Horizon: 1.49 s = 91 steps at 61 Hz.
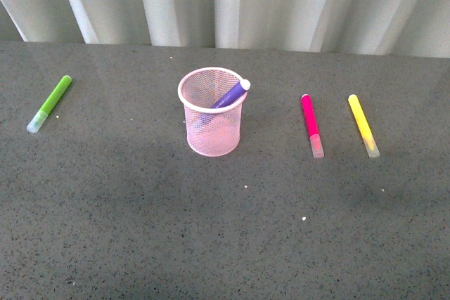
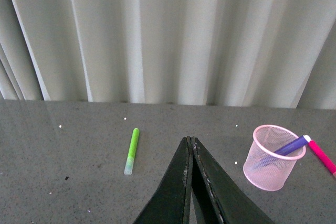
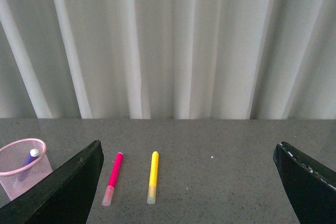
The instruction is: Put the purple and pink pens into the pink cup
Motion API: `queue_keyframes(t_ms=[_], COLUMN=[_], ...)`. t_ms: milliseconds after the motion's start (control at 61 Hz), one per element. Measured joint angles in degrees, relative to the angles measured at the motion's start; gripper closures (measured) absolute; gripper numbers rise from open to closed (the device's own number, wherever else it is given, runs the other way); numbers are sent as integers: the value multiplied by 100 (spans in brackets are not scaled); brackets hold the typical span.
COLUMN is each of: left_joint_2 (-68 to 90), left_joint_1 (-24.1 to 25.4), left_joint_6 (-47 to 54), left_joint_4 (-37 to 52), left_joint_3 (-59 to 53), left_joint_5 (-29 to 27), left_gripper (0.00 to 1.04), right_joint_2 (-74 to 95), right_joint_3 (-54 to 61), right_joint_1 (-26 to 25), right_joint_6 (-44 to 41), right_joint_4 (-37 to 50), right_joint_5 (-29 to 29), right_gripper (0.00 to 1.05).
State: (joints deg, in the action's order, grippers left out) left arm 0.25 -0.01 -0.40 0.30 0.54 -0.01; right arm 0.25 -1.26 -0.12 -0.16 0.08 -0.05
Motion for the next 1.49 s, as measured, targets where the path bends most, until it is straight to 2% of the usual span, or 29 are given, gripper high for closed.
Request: queue_keyframes(t_ms=[246,640,705,755,804,902,1017,1148,1247,1378,1493], left_joint_2=[-2,-4,-4,-4,-4,-2,-4,-4,-4,-2,-4], left_joint_1=[0,0,0,0,0,0,0,0,0,0,0], left_joint_6=[-2,-2,-2,4,4,4,7,7,7,7,7], left_joint_4=[-22,-26,-26,-26,-26,-26,-26,-26,-26,-26,-26], left_joint_3=[0,0,0,0,0,0,0,0,0,0,0], left_joint_5=[2,0,0,-2,4,0,0,0,0,0,2], left_gripper=[99,29,15,5,7,7,7,7,7,7,7], right_joint_2=[0,0,0,101,459,1390,3056,5154,6638,8736,9901], right_joint_3=[0,0,0,-22,-157,-632,-1467,-2612,-3534,-4959,-5744], right_joint_1=[0,0,0,-92,-31,55,125,179,240,409,640], right_joint_6=[0,0,0,251,374,448,140,-83,-203,-37,66], right_joint_4=[0,0,0,31,205,1032,2730,3744,3591,2262,1429], right_joint_5=[0,0,0,-627,-1019,-1073,-619,-216,249,433,533], right_gripper=[7,7,7,7,7,7,7,7,7,7,7])
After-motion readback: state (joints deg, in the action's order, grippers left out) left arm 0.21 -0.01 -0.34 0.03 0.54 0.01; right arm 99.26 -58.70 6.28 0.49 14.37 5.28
